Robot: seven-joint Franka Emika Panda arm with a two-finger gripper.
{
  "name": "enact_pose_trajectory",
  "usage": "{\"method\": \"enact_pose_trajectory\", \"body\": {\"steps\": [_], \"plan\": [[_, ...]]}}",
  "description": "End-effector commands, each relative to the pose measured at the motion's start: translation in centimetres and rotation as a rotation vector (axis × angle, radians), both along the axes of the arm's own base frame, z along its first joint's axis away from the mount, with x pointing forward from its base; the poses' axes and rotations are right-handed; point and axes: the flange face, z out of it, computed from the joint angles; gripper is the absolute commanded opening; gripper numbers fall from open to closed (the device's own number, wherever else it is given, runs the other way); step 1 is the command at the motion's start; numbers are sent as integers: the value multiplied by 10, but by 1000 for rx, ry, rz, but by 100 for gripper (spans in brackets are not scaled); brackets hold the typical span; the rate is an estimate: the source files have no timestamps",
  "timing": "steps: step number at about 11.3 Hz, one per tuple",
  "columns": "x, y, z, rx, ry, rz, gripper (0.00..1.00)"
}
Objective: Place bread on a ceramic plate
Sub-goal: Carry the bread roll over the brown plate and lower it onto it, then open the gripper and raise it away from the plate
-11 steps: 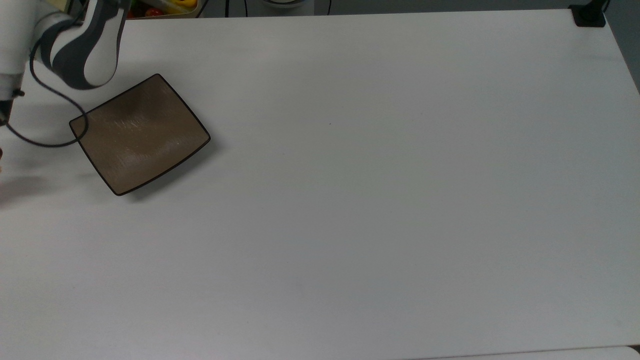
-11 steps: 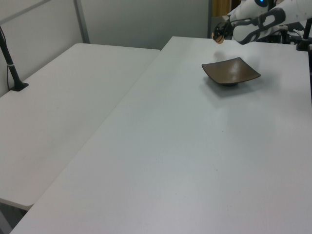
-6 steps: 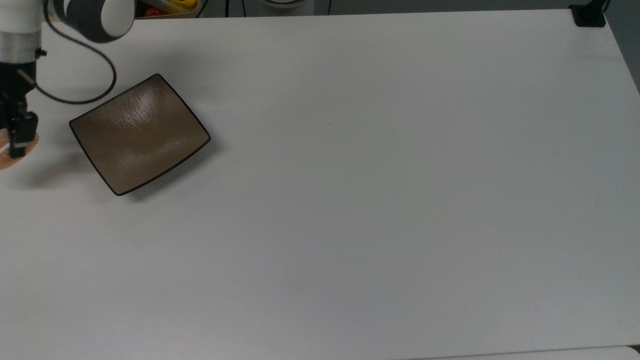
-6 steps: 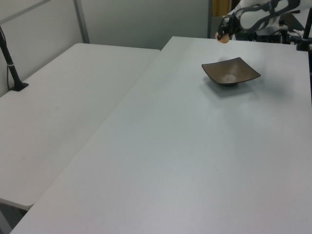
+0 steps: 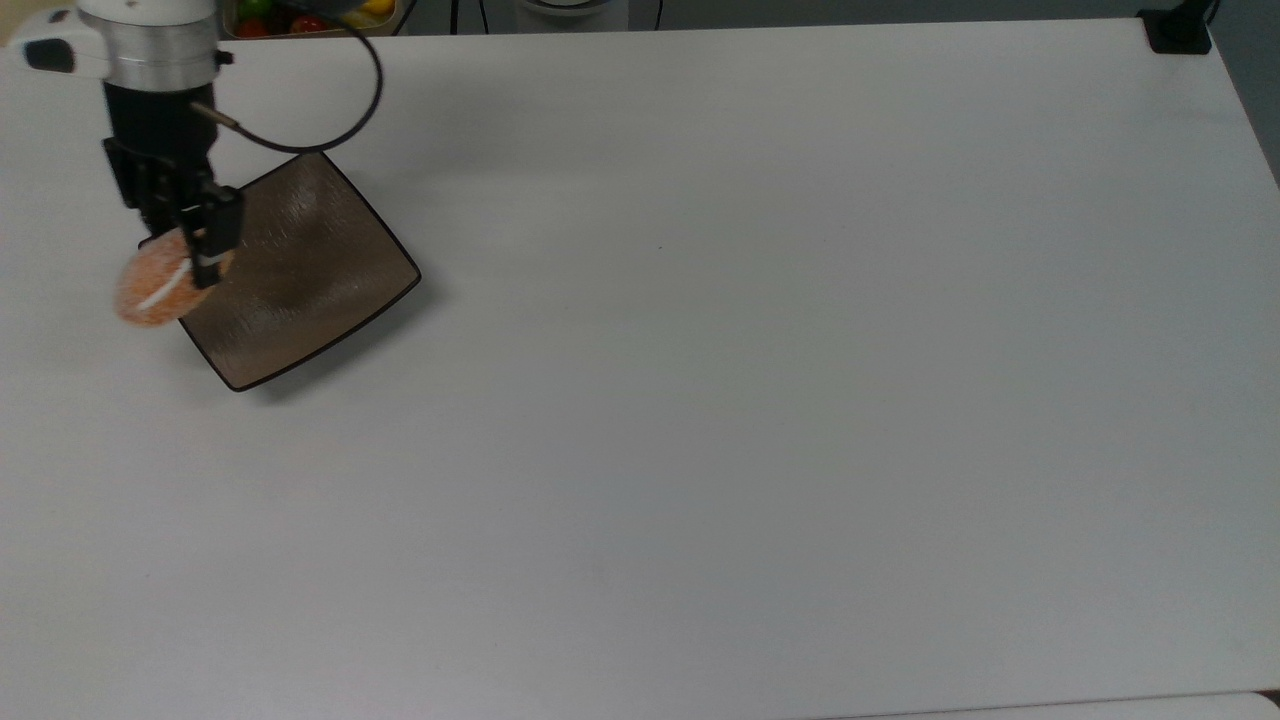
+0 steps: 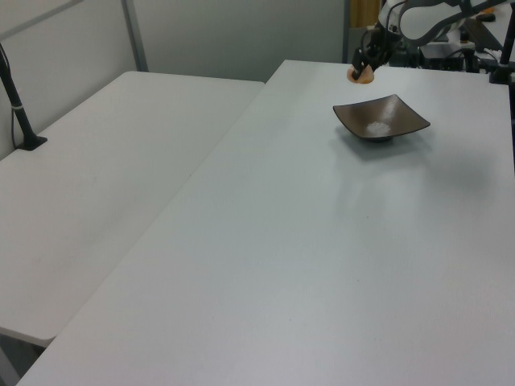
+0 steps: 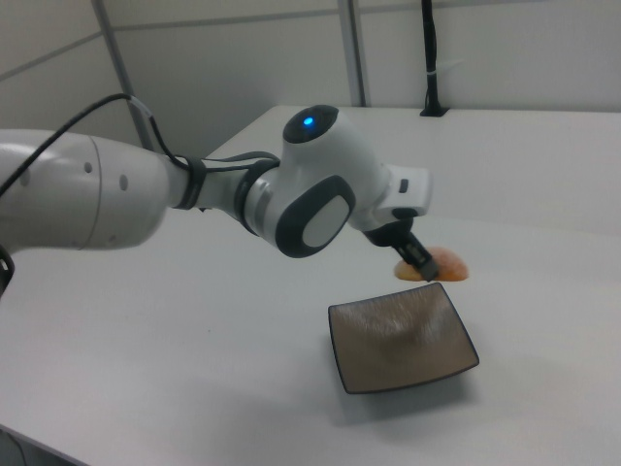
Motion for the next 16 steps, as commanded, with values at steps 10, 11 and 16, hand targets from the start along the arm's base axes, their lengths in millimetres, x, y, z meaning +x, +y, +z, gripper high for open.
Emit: {"method": "enact_pose_trajectory", "body": {"steps": [10, 11, 16], "plan": [[-9, 46, -63, 30, 189, 100, 100], [-9, 46, -59, 34, 198, 97, 100], [-17, 48, 41, 50, 311, 126, 100]]}}
